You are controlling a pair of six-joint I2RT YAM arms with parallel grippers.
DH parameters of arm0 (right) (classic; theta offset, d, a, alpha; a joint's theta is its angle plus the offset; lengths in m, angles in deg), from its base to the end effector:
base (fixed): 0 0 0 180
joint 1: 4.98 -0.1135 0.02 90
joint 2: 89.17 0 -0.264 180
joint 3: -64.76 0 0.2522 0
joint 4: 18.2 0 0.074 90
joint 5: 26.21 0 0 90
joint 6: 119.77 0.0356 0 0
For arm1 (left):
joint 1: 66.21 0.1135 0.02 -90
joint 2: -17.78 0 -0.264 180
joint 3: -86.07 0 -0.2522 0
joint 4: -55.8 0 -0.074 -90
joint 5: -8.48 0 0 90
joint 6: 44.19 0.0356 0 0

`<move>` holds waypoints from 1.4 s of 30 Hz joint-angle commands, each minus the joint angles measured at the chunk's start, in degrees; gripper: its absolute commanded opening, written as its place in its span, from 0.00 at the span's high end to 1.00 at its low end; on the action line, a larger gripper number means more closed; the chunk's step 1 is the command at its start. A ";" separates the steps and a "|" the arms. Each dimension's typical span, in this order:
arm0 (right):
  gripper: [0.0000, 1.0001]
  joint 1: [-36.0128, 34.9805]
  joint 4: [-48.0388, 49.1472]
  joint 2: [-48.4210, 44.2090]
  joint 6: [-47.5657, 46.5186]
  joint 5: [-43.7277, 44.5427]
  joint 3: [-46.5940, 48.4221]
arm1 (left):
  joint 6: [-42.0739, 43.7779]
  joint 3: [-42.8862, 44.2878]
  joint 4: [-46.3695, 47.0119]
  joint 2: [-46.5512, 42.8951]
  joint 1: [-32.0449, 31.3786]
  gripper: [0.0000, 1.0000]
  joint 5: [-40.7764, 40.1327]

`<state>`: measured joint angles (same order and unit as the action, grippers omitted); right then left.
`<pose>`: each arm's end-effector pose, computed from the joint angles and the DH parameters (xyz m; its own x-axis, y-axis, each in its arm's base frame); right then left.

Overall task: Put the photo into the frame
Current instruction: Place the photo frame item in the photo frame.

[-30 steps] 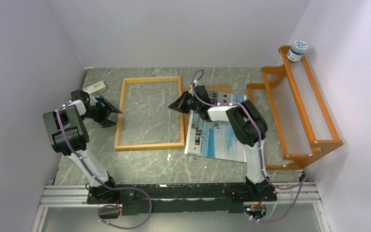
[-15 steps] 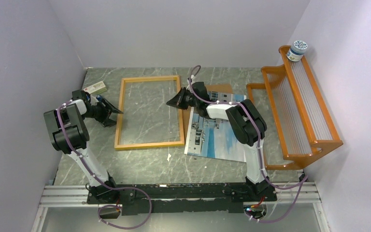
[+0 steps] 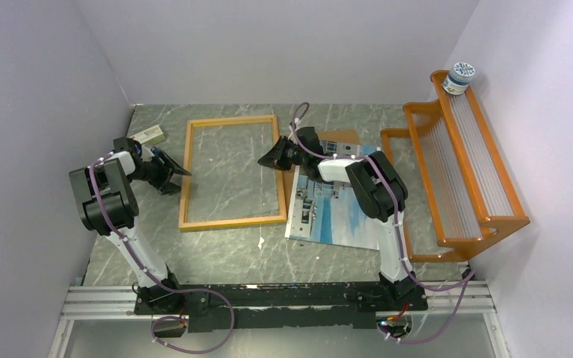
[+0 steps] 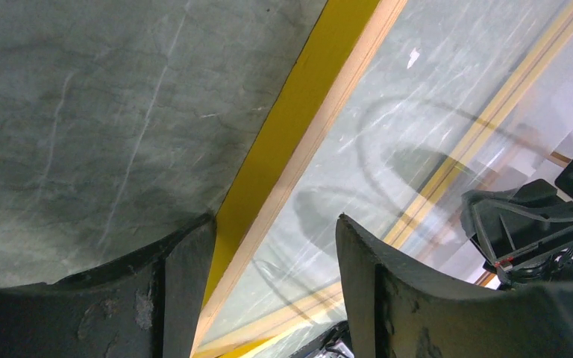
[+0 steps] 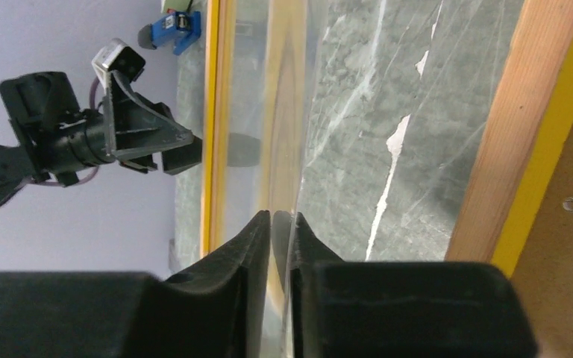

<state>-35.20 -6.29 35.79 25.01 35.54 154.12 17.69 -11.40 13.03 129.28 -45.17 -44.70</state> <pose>0.4001 0.2525 0.1407 -0.8684 0.3270 -0.3728 -0.1881 0.4784 0.8578 0.3525 0.1128 0.1396 -0.7289 -0.6846 -0.0081 -0.5167 0.5577 -0.6496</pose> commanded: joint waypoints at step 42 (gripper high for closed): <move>0.02 -0.93 -35.41 -14.04 -16.21 12.58 3.80 | 2.00 -2.75 -5.82 -11.57 -1.73 0.16 -12.10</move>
<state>-36.16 -40.74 25.63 10.98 44.24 159.80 20.07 -13.48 6.21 118.75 -46.96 -57.84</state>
